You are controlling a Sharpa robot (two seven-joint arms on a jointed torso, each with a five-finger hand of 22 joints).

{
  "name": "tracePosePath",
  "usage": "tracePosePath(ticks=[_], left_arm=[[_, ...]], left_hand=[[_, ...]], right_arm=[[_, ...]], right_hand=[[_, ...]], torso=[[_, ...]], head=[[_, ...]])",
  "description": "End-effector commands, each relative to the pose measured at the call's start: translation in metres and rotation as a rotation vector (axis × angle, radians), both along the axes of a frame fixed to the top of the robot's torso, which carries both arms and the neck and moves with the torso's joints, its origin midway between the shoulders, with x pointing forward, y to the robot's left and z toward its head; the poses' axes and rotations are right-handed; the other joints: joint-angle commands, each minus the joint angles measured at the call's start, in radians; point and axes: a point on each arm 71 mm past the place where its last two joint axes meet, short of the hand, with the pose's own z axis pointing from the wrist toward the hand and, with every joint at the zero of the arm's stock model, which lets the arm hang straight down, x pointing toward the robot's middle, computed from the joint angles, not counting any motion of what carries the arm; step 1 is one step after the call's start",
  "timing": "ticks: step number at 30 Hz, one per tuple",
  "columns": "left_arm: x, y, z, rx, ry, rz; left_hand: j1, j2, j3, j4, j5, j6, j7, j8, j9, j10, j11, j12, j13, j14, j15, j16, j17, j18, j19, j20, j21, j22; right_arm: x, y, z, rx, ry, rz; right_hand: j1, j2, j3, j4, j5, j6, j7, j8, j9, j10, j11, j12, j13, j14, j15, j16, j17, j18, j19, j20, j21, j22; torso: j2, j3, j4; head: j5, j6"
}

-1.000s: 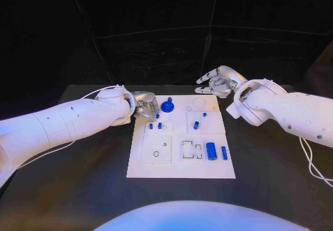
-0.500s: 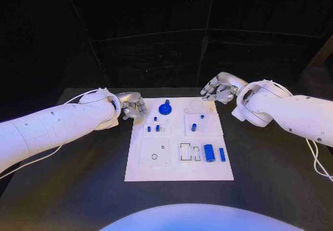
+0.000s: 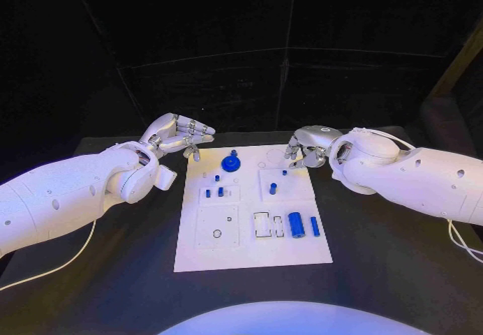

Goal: Assemble the parts on the task board

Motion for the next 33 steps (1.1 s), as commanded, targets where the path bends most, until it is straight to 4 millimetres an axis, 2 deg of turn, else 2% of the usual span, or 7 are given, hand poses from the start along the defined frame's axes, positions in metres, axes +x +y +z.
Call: tracePosePath(ticks=[1, 8, 14, 17, 24, 28, 33], left_arm=[[-0.001, 0.003, 0.008, -0.262, 0.013, 0.057], [-0.007, 0.001, 0.009, -0.323, 0.039, 0.040], [-0.009, 0.002, 0.009, -0.342, 0.054, 0.023], [-0.009, 0.003, 0.009, -0.345, 0.056, 0.021], [-0.009, 0.004, 0.009, -0.347, 0.062, 0.017], [-0.008, 0.003, 0.008, -0.347, 0.066, 0.015], [-0.008, 0.003, 0.008, -0.345, 0.070, 0.015]], left_hand=[[-0.002, 0.007, -0.001, 0.007, 0.006, 0.004, 0.001, 0.007, -0.001, 0.002, 0.000, 0.004, 0.002, -0.012, -0.002, -0.010, -0.012, 0.012, -0.008, 0.001, -0.008, -0.002], [-0.027, 0.007, -0.016, 0.023, 0.005, -0.005, 0.004, 0.004, -0.003, -0.007, 0.003, 0.009, 0.001, -0.027, 0.001, -0.027, -0.047, 0.012, -0.013, 0.004, -0.024, -0.013], [-0.030, 0.012, -0.020, 0.025, 0.006, -0.018, 0.009, 0.002, -0.003, -0.025, 0.009, 0.012, 0.000, -0.061, 0.006, -0.068, -0.119, 0.011, -0.031, 0.008, -0.046, -0.027], [-0.032, 0.013, -0.022, 0.026, 0.005, -0.020, 0.010, 0.002, -0.003, -0.027, 0.010, 0.013, 0.000, -0.064, 0.007, -0.071, -0.124, 0.011, -0.034, 0.009, -0.050, -0.030], [-0.033, 0.014, -0.023, 0.028, 0.005, -0.021, 0.010, 0.002, -0.003, -0.028, 0.010, 0.015, 0.000, -0.066, 0.008, -0.073, -0.126, 0.011, -0.035, 0.010, -0.053, -0.032], [-0.034, 0.014, -0.024, 0.028, 0.005, -0.023, 0.011, 0.002, -0.003, -0.031, 0.011, 0.016, 0.000, -0.068, 0.008, -0.074, -0.127, 0.011, -0.037, 0.010, -0.056, -0.034], [-0.036, 0.013, -0.028, 0.028, 0.006, -0.034, 0.015, 0.000, -0.004, -0.042, 0.014, 0.017, -0.001, -0.072, 0.011, -0.076, -0.131, 0.011, -0.040, 0.012, -0.062, -0.039]], right_arm=[[-0.001, 0.002, -0.003, -0.101, -0.035, 0.023], [-0.002, 0.008, -0.014, -0.115, -0.014, 0.039], [-0.002, 0.012, -0.022, -0.116, 0.003, 0.045], [-0.002, 0.013, -0.025, -0.115, 0.010, 0.048], [-0.003, 0.017, -0.030, -0.113, 0.026, 0.055], [-0.002, 0.019, -0.032, -0.109, 0.032, 0.057], [-0.002, 0.022, -0.035, -0.110, 0.044, 0.060]], right_hand=[[-0.003, -0.014, 0.005, 0.003, -0.003, -0.009, 0.002, -0.009, -0.001, -0.010, 0.001, -0.010, -0.014, 0.010, 0.008, 0.006, 0.002, 0.004, 0.007, 0.005, 0.002, 0.001], [0.000, -0.019, 0.011, 0.003, -0.002, -0.015, 0.007, -0.021, 0.000, -0.019, 0.007, -0.024, -0.040, 0.010, 0.012, 0.007, 0.002, 0.005, 0.007, 0.009, 0.001, -0.001], [0.007, -0.012, 0.027, 0.002, -0.008, -0.010, 0.008, -0.025, 0.001, -0.013, 0.008, -0.029, -0.060, 0.011, 0.013, 0.010, 0.005, 0.004, 0.010, 0.010, 0.003, 0.003], [0.011, -0.008, 0.043, 0.002, -0.022, -0.005, 0.009, -0.027, 0.002, -0.006, 0.008, -0.031, -0.074, 0.012, 0.013, 0.015, 0.011, 0.003, 0.014, 0.011, 0.008, 0.011], [0.018, -0.001, 0.077, 0.004, -0.027, 0.010, 0.009, -0.028, 0.004, 0.013, 0.006, -0.032, -0.097, 0.018, 0.010, 0.035, 0.030, -0.001, 0.028, 0.010, 0.023, 0.036], [0.027, 0.007, 0.116, 0.005, -0.053, 0.017, 0.010, -0.031, 0.003, 0.025, 0.005, -0.037, -0.116, 0.020, 0.009, 0.045, 0.038, -0.003, 0.034, 0.009, 0.032, 0.048], [0.029, 0.007, 0.159, 0.004, -0.061, 0.027, 0.011, -0.033, 0.004, 0.042, 0.004, -0.040, -0.133, 0.022, 0.009, 0.058, 0.050, -0.006, 0.043, 0.008, 0.044, 0.066]], torso=[[0.000, -0.0005, 0.0010], [0.001, 0.0009, -0.0004], [0.001, 0.0006, 0.0003], [0.001, 0.0022, -0.0013], [0.001, 0.0020, -0.0013], [0.001, 0.0023, -0.0020], [0.001, 0.0023, -0.0014]], head=[[-0.003, 0.002], [-0.002, 0.003], [-0.002, 0.001], [0.001, -0.001], [0.002, -0.003], [0.003, -0.003], [0.003, -0.005]])
